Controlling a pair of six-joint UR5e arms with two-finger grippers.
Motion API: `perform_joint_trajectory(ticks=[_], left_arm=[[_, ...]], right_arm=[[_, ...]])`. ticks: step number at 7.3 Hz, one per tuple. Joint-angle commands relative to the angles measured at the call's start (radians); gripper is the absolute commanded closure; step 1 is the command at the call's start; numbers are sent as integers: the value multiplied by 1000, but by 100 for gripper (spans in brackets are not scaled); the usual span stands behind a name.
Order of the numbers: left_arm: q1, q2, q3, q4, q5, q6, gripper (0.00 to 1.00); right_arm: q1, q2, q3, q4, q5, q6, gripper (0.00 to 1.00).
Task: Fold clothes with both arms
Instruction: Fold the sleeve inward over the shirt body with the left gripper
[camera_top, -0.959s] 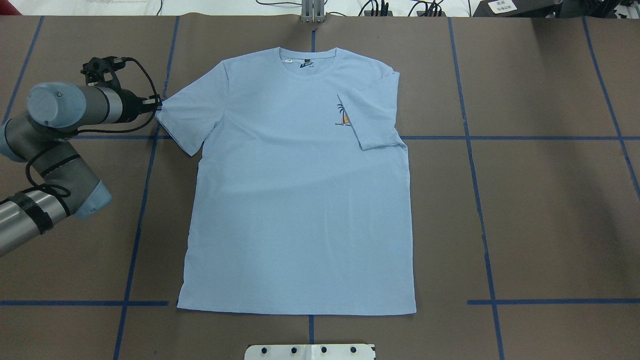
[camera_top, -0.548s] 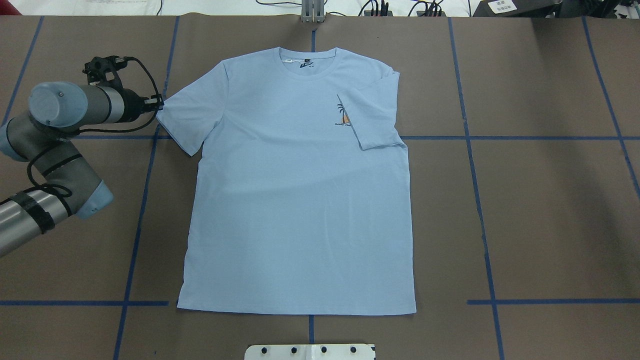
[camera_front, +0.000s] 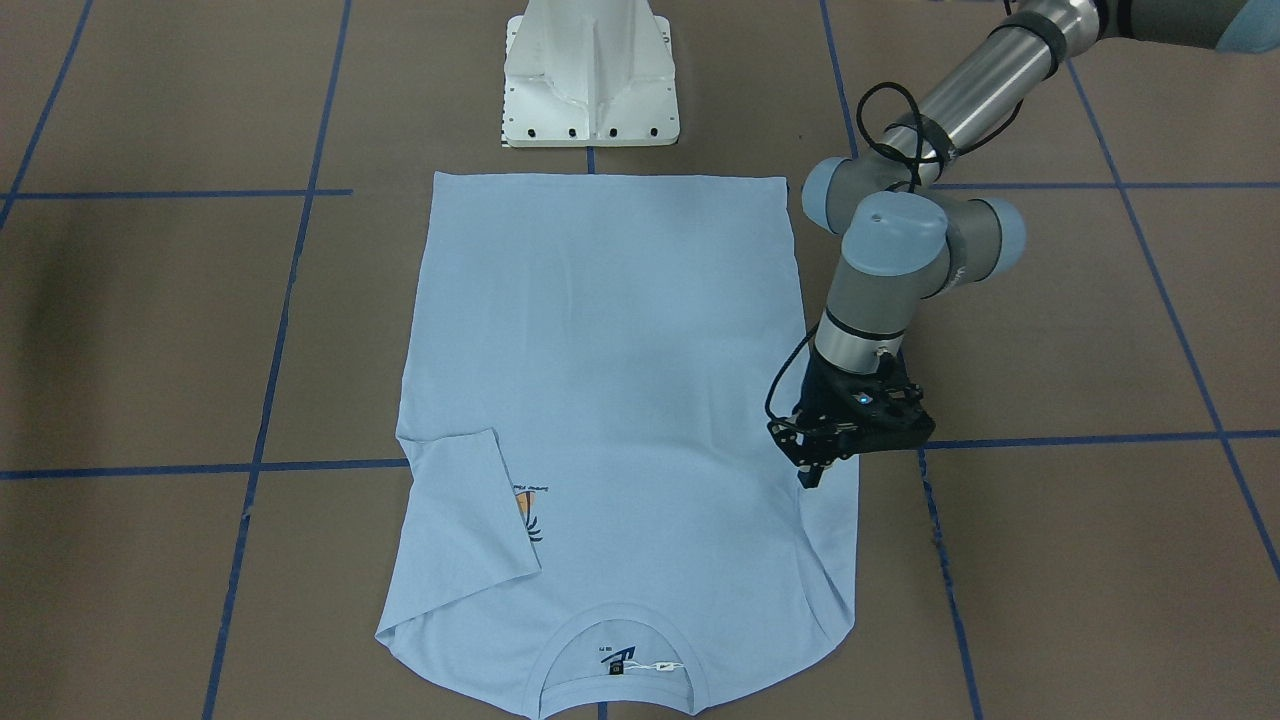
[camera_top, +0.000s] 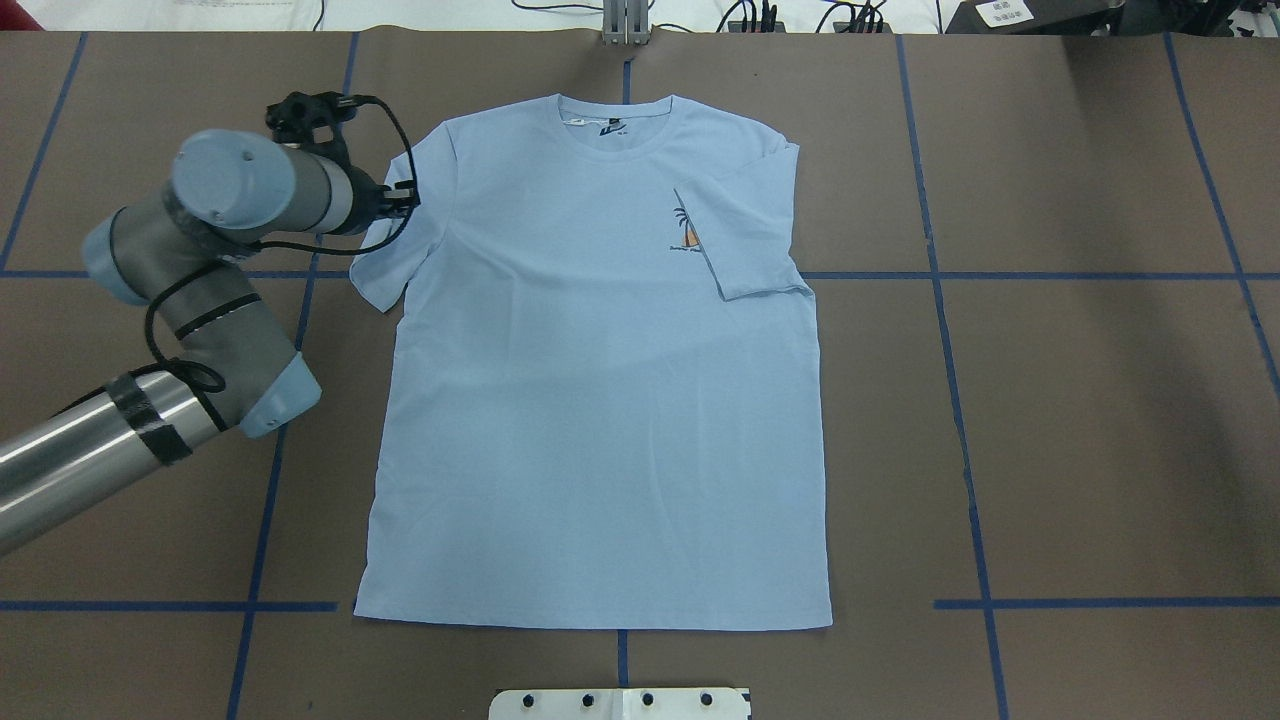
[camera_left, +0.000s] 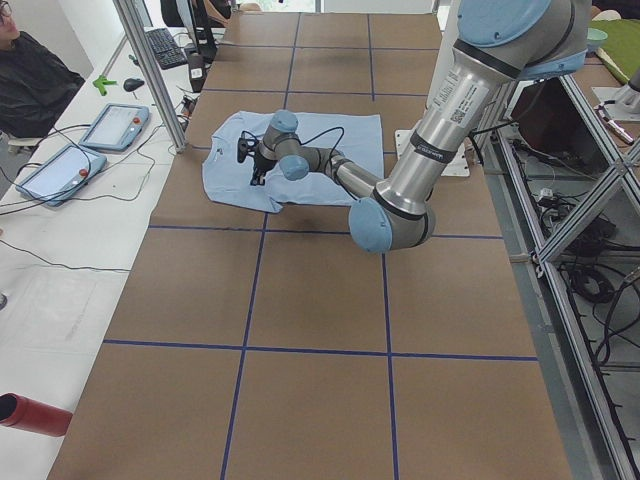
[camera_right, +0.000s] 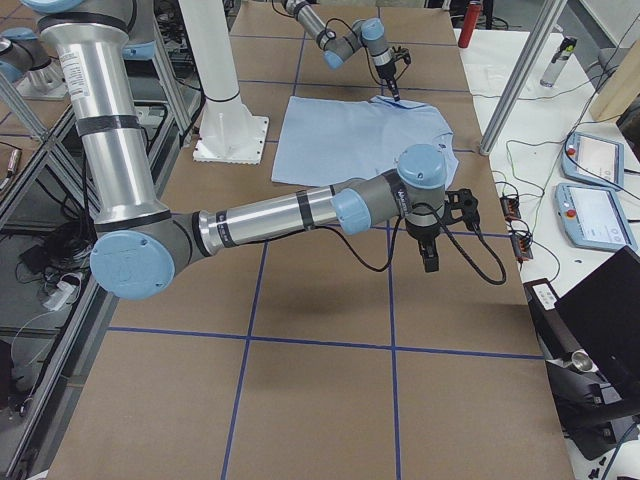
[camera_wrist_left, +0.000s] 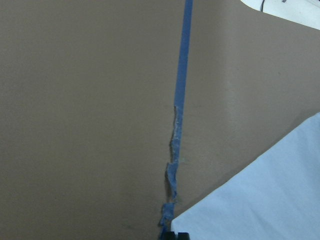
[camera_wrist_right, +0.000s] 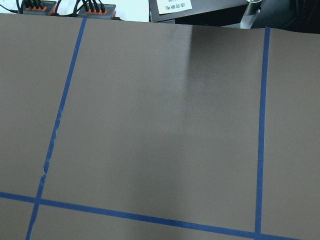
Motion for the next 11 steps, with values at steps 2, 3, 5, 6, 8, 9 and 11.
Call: perform_joint_trajectory(ticks=[2, 3, 5, 6, 8, 9, 11], left_arm=[[33, -123, 123, 72, 35, -4, 100], [32, -173, 181, 72, 35, -7, 100], [33, -204, 200, 69, 35, -8, 100], [33, -197, 199, 52, 32, -1, 99], [41, -142, 160, -41, 26, 29, 0], [39, -107, 86, -31, 18, 39, 0], [35, 43, -159, 18, -54, 102, 0]], right_arm=[[0, -7, 3, 0, 2, 0, 0], [0, -7, 3, 0, 2, 0, 0], [-1, -7, 3, 0, 2, 0, 0], [0, -7, 3, 0, 2, 0, 0], [-5, -15, -2, 27, 2, 0, 0], [-15, -24, 3, 31, 2, 0, 0], [-87, -47, 41, 119, 2, 130, 0]])
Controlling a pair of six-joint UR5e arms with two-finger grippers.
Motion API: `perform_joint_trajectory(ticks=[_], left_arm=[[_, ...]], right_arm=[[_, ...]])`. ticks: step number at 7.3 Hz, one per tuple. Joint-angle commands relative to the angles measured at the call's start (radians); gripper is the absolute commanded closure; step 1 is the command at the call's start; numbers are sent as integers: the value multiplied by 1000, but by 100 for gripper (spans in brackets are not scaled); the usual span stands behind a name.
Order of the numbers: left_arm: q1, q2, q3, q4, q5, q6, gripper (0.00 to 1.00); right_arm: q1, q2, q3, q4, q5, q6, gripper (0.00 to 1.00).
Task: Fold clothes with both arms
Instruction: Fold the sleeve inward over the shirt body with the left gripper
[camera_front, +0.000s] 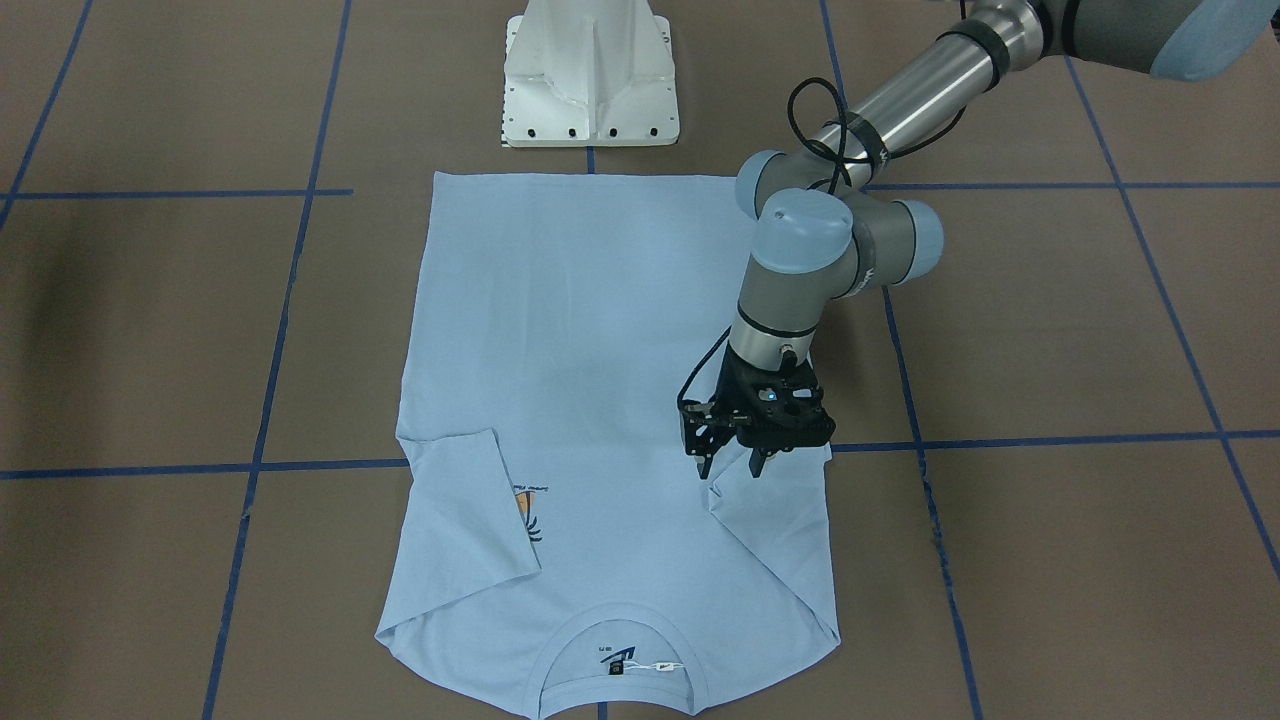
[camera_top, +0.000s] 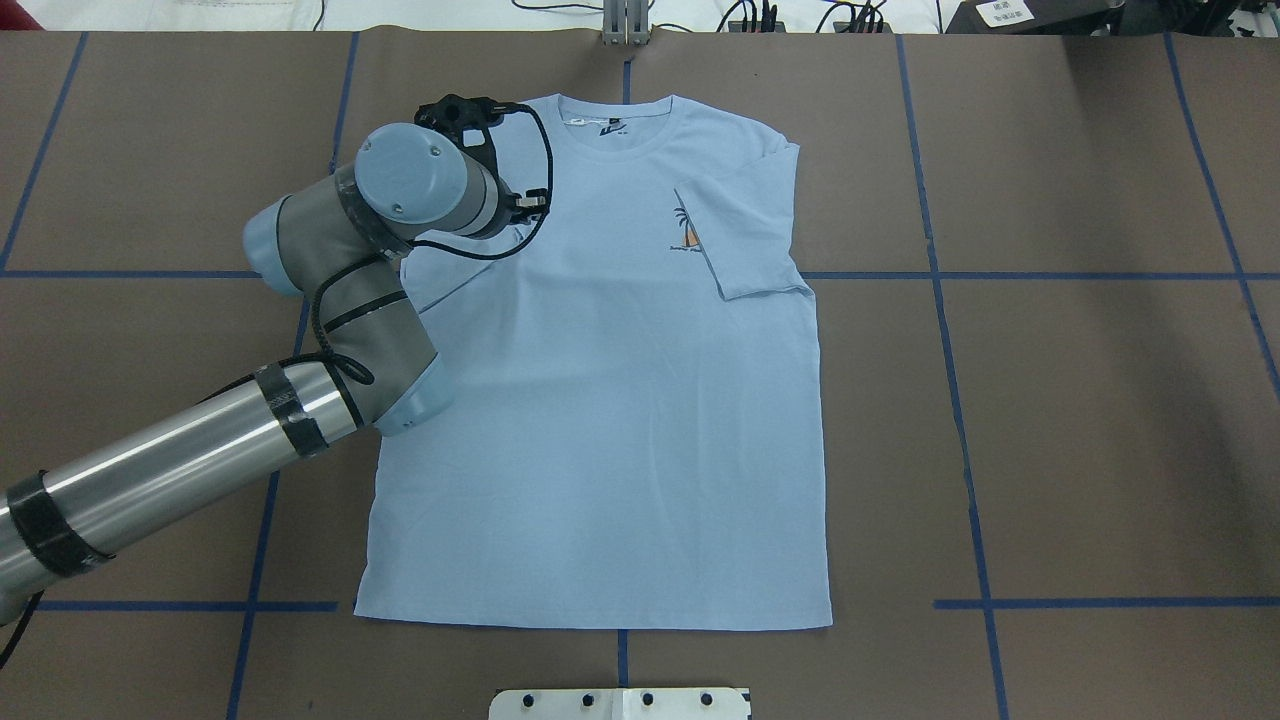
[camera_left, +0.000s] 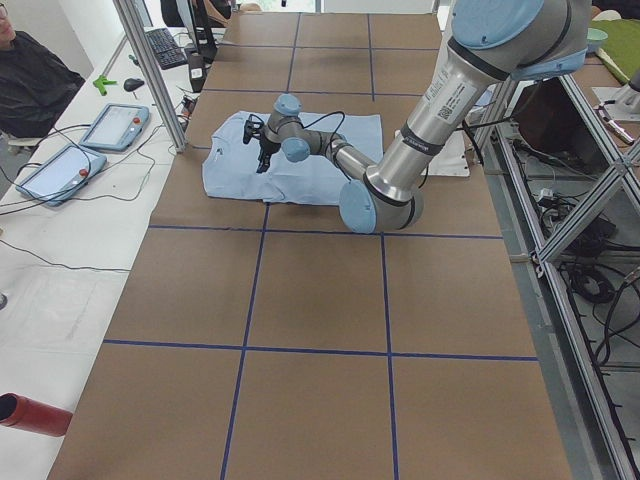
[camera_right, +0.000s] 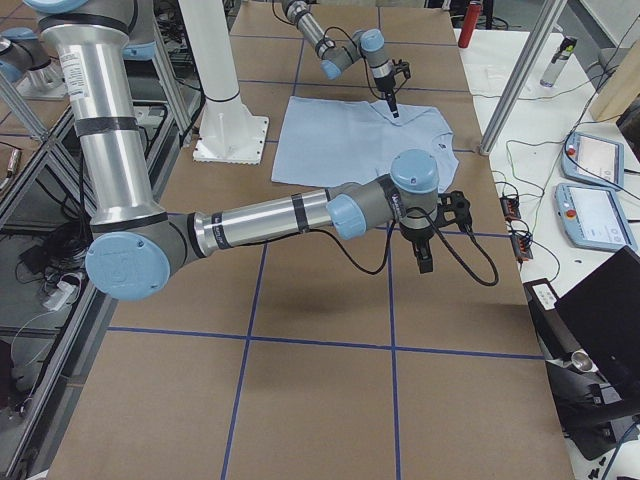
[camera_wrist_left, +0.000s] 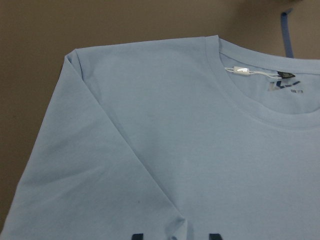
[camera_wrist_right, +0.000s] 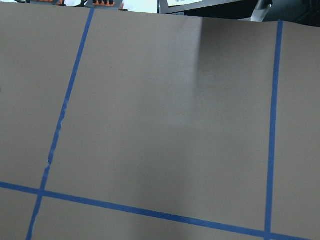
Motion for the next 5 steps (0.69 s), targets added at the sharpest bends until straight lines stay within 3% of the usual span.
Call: perform_joint_trajectory(ticks=[1, 3, 5], left_arm=[[-2, 155, -271, 71, -34, 30, 0], [5, 270, -457, 97, -37, 30, 0], [10, 364, -559, 94, -43, 24, 0]], right_arm=[[-104, -22, 48, 133, -10, 255, 0], [-257, -85, 140, 295, -121, 577, 0], [-535, -183, 359, 289, -390, 922, 0]])
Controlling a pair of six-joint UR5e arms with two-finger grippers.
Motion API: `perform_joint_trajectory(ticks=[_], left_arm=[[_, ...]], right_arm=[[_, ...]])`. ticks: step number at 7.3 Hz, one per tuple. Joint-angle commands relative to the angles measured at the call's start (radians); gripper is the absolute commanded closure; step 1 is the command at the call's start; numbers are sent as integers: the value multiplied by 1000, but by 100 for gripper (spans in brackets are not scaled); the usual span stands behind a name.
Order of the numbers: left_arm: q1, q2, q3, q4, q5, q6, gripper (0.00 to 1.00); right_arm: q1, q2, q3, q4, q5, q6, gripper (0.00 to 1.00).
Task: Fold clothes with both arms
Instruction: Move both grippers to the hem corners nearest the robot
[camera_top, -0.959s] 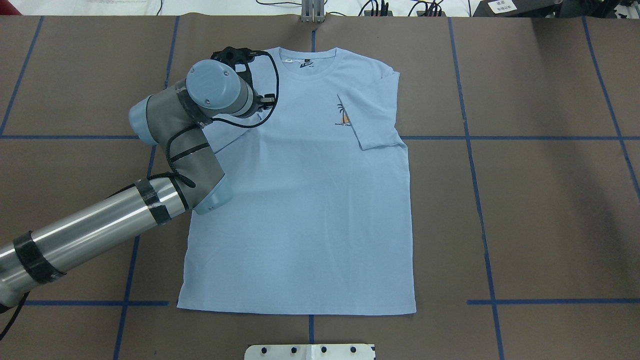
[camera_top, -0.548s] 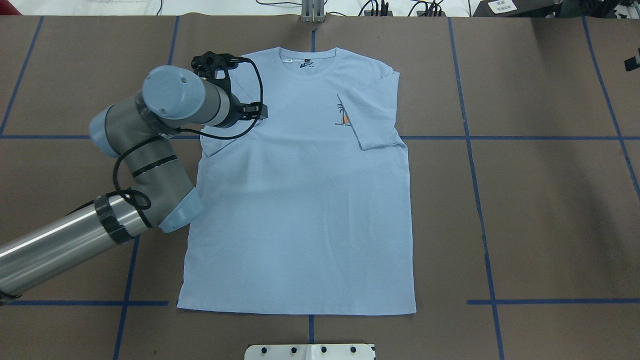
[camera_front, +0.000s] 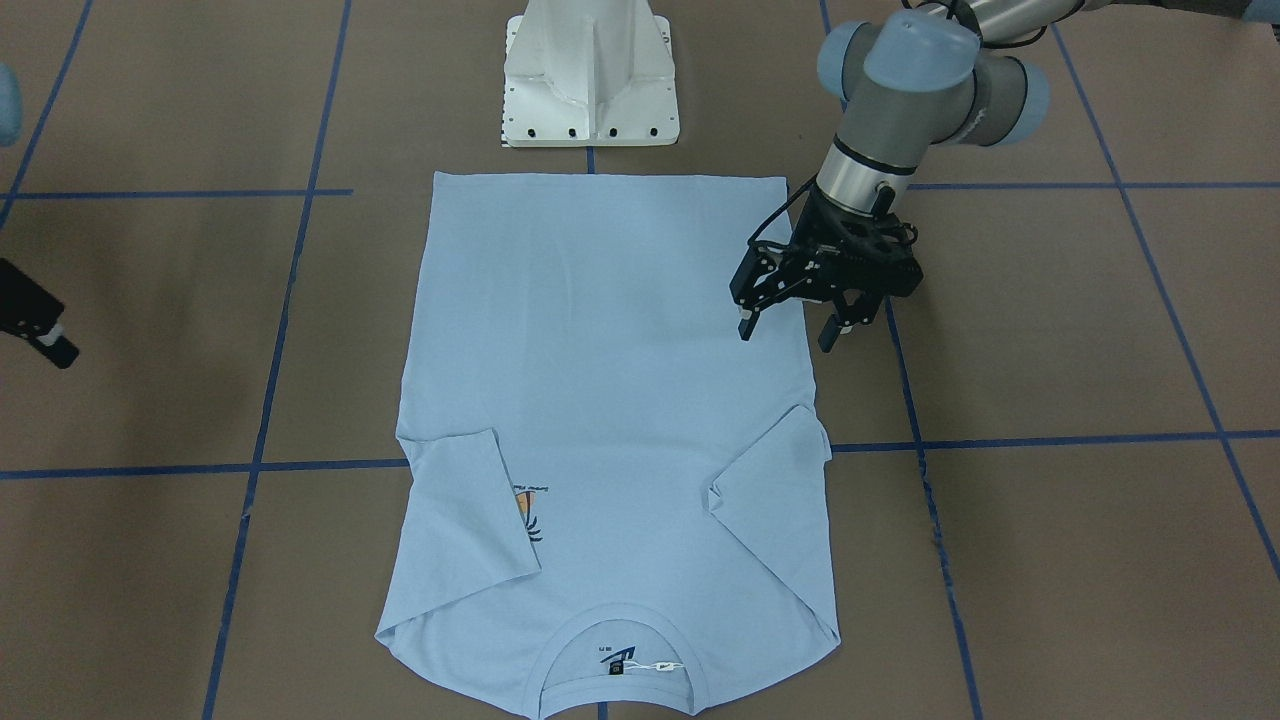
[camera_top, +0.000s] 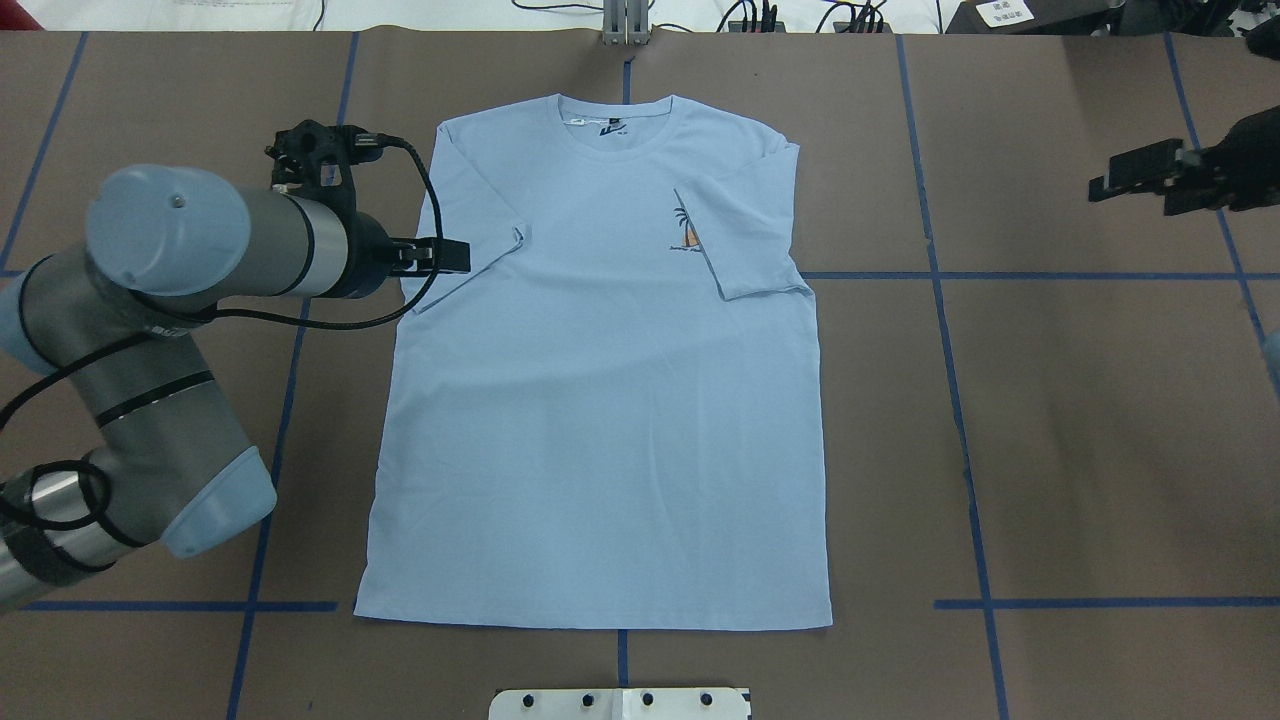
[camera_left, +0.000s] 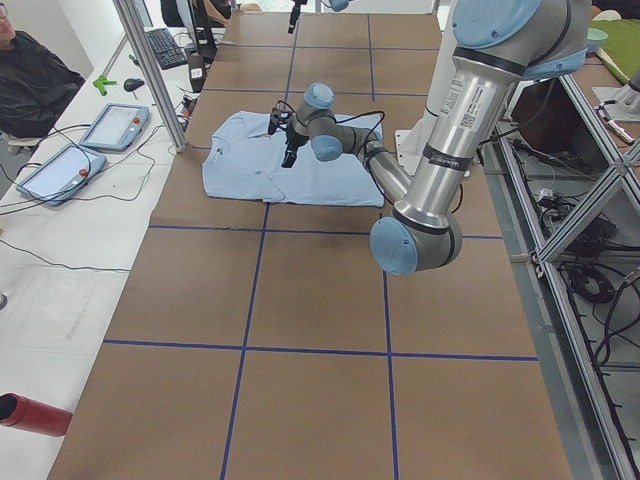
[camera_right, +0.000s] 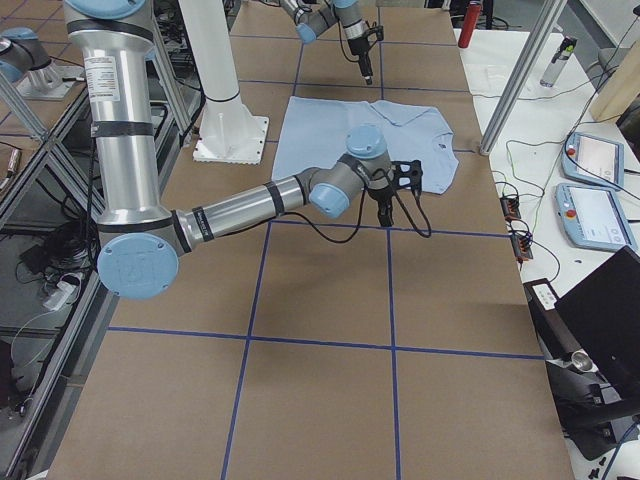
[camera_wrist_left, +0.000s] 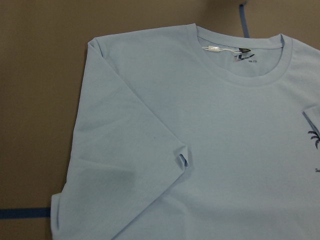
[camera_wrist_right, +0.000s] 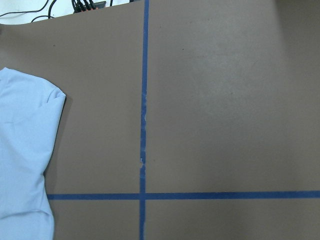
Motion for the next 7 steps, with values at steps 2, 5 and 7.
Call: perform_joint_trajectory(ticks=[2, 5, 7], left_arm=[[4, 162, -136, -11, -4, -16, 0], [120, 297, -266, -22, 25, -203, 5], [280, 331, -273, -71, 160, -428, 21]], right_arm=[[-423, -103, 243, -13, -383, 436, 1], [-741, -87, 444, -333, -631, 684, 4], [-883, -74, 467, -331, -751, 824, 4]])
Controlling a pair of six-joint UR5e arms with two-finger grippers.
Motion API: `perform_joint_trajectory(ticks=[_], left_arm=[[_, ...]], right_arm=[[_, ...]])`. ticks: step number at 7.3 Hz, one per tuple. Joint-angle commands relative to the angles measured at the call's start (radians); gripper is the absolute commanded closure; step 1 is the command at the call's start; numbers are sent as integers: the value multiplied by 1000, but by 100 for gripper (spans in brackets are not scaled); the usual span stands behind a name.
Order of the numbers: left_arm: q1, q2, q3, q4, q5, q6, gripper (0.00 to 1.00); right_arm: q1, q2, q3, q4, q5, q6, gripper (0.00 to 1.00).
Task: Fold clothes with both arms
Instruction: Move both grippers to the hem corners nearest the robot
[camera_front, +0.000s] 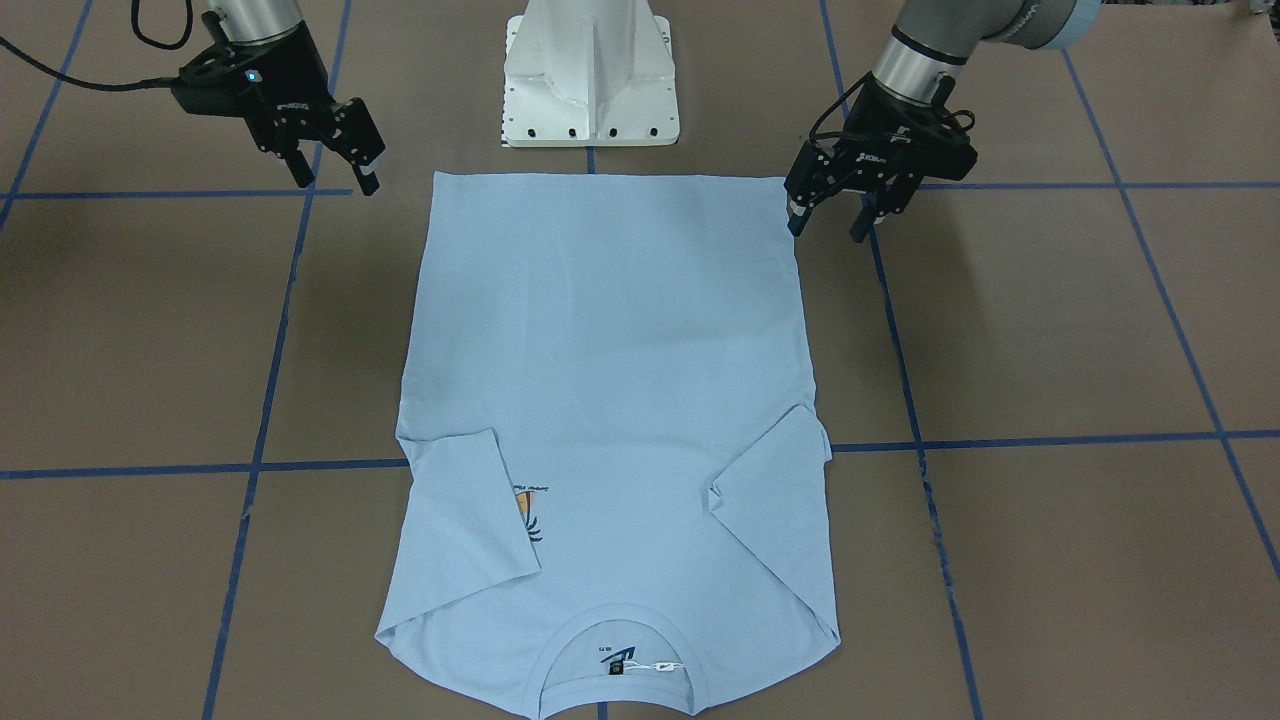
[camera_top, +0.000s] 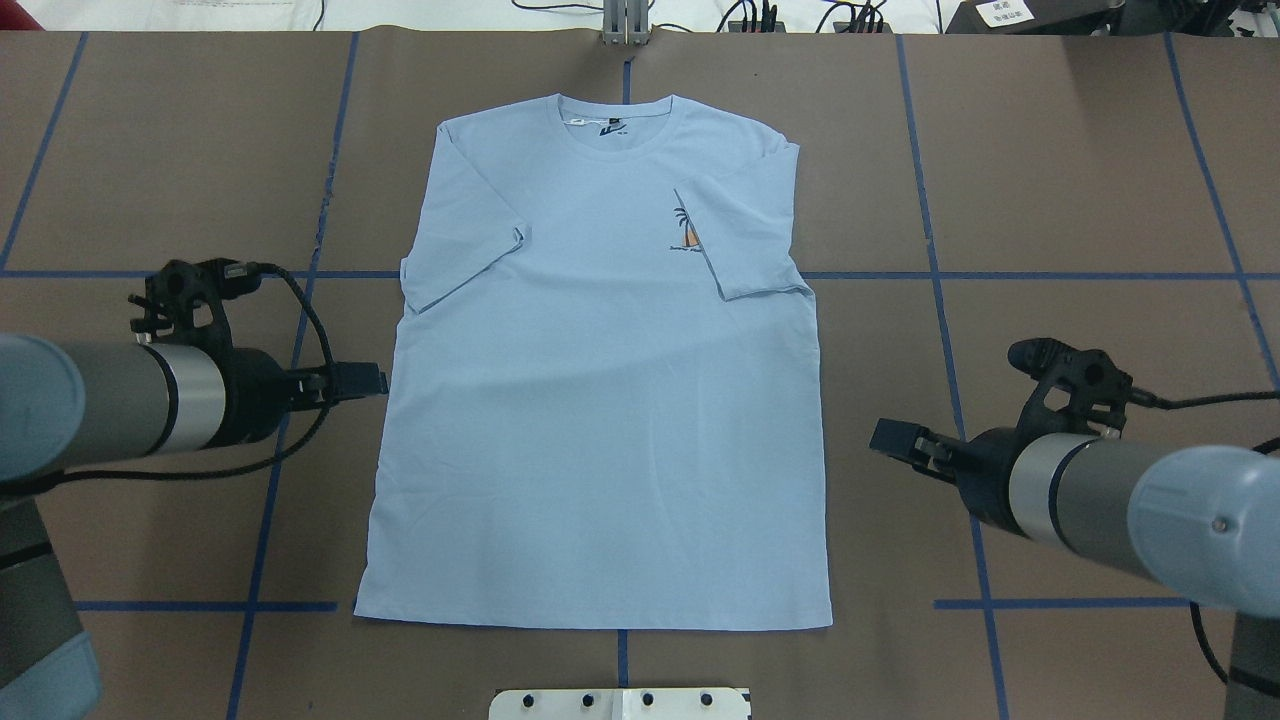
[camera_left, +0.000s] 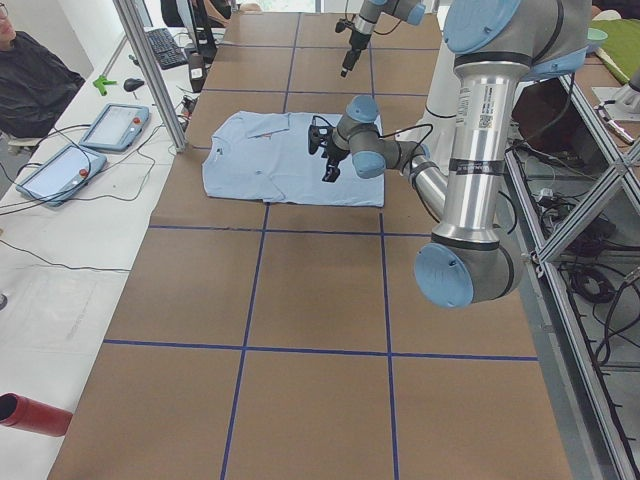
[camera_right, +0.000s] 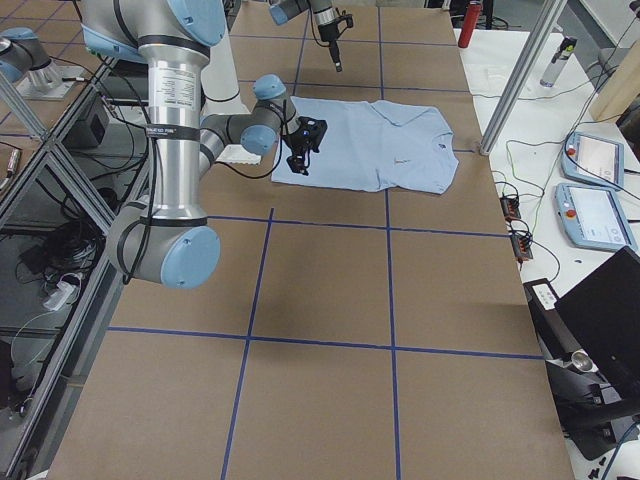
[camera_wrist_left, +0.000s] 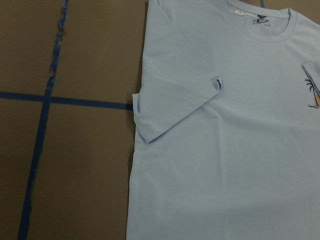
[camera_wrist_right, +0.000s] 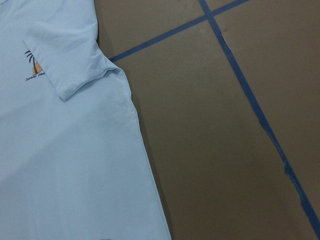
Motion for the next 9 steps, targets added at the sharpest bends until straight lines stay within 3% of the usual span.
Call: perform_joint_trajectory(ticks=[1, 2, 4, 6, 8, 9], left_arm=[[188, 72, -6, -72, 153, -206, 21], [276, 90, -5, -80, 226, -266, 21], [380, 136, -3, -80, 276, -301, 21], [419, 140, 26, -71, 281, -298, 21], [428, 137, 51, -71, 281, -298, 26], [430, 134, 57, -71, 281, -298, 35]], right_arm=[[-173, 12, 33, -13, -154, 130, 4], [-211, 12, 33, 10, -185, 154, 3], [-291, 9, 25, 29, -275, 179, 2], [-302, 12, 10, 29, -285, 179, 0], [-302, 12, 5, 29, -292, 178, 0], [-302, 14, 4, 29, -294, 178, 0]])
